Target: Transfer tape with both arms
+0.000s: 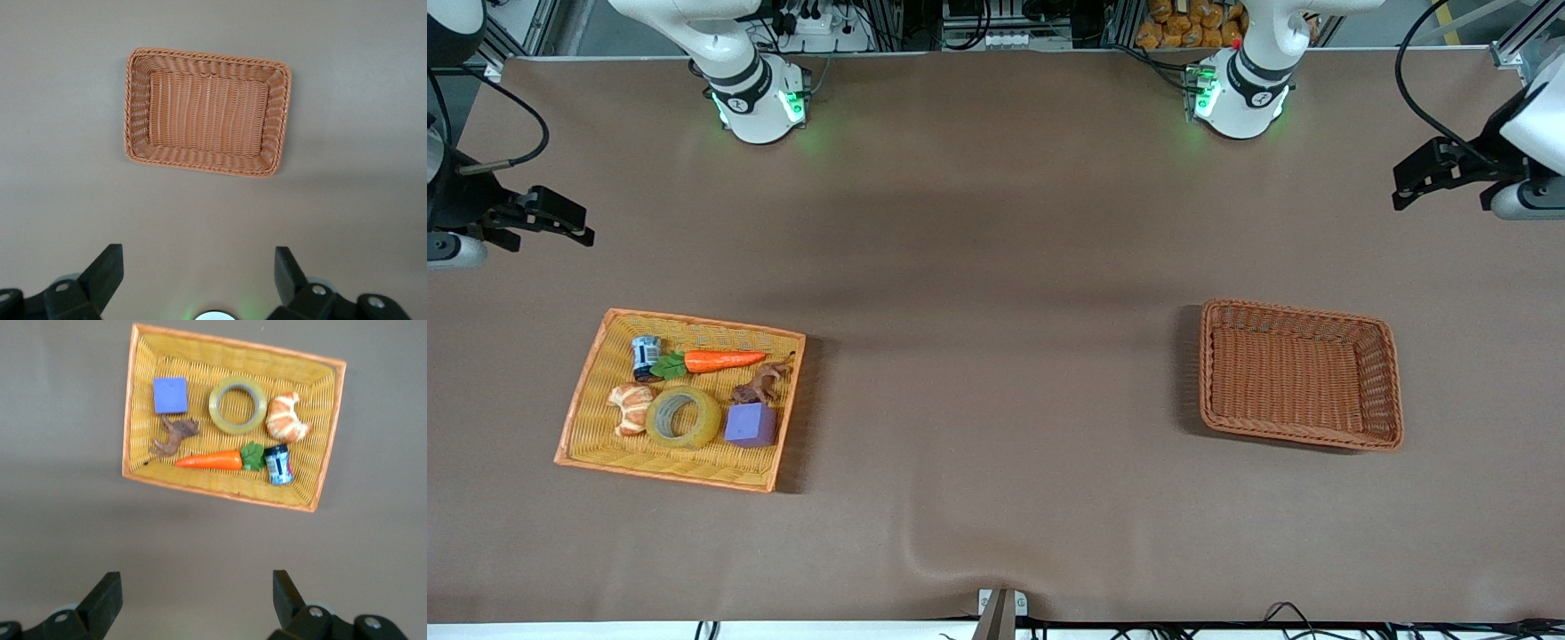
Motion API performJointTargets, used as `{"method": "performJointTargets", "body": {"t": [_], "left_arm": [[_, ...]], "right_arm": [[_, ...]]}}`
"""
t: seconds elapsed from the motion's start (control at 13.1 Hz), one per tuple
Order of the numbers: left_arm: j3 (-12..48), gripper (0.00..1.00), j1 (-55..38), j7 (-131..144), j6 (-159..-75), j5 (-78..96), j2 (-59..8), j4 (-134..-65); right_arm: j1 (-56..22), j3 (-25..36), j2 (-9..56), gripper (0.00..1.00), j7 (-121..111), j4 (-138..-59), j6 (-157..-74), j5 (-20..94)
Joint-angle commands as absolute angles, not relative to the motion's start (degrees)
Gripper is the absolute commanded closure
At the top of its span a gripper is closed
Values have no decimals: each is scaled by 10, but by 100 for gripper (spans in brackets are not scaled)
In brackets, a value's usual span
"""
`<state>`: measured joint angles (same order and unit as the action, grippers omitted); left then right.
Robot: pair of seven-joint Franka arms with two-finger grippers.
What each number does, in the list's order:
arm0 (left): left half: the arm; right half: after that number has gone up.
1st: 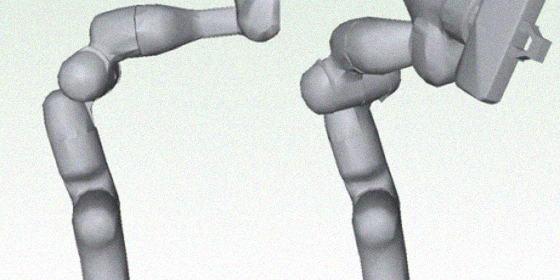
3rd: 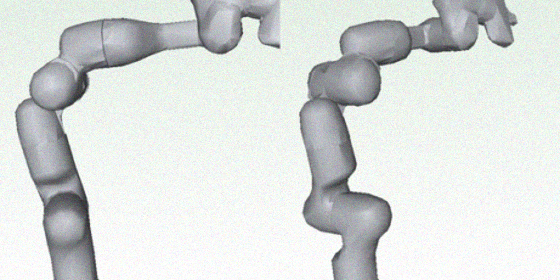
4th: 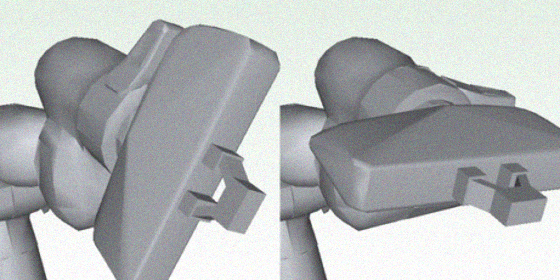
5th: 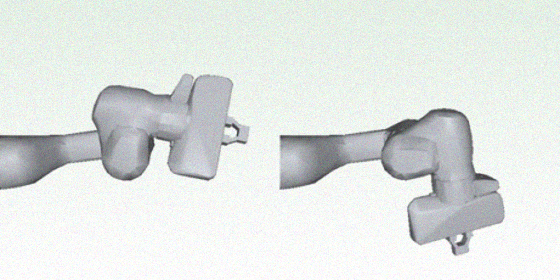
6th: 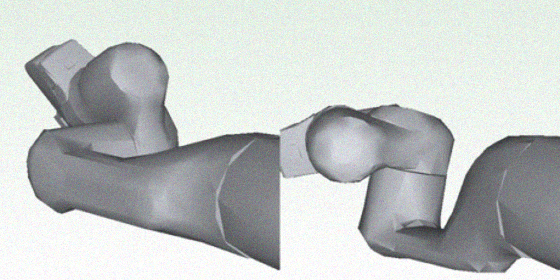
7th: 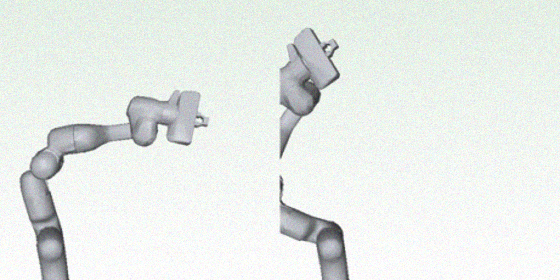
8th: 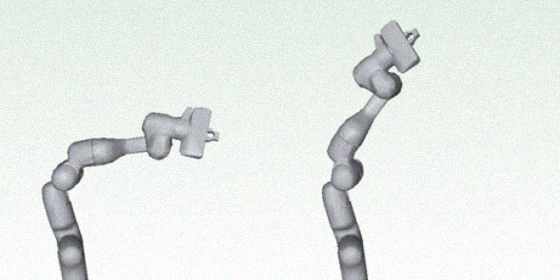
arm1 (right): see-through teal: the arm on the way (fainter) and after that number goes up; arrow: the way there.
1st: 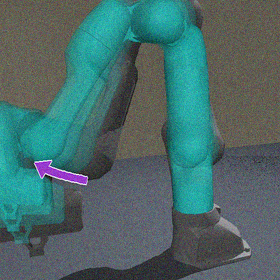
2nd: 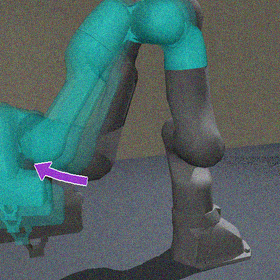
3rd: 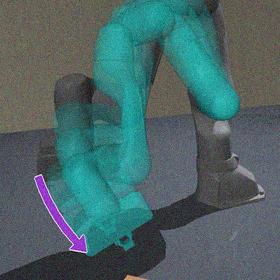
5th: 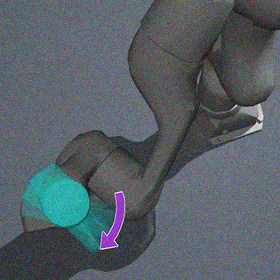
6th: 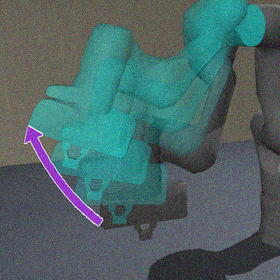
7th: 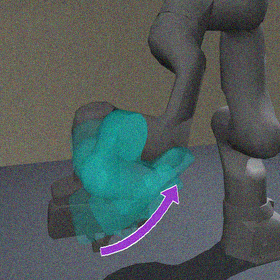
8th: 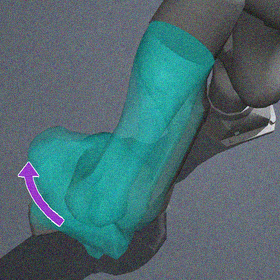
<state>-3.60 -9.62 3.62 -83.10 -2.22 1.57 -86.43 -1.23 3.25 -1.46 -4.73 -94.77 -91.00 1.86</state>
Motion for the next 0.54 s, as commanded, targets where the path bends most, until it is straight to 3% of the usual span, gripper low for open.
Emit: {"method": "performJointTargets", "body": {"t": [0.0,0.46], "left_arm": [[-41,0,-101,46,-831,-21,20,-861],[-41,0,-90,44,-833,-12,15,-863]], "right_arm": [[-16,33,-24,0,-18,-933,-906,14],[-12,36,-28,0,6,-920,-889,14]]}}
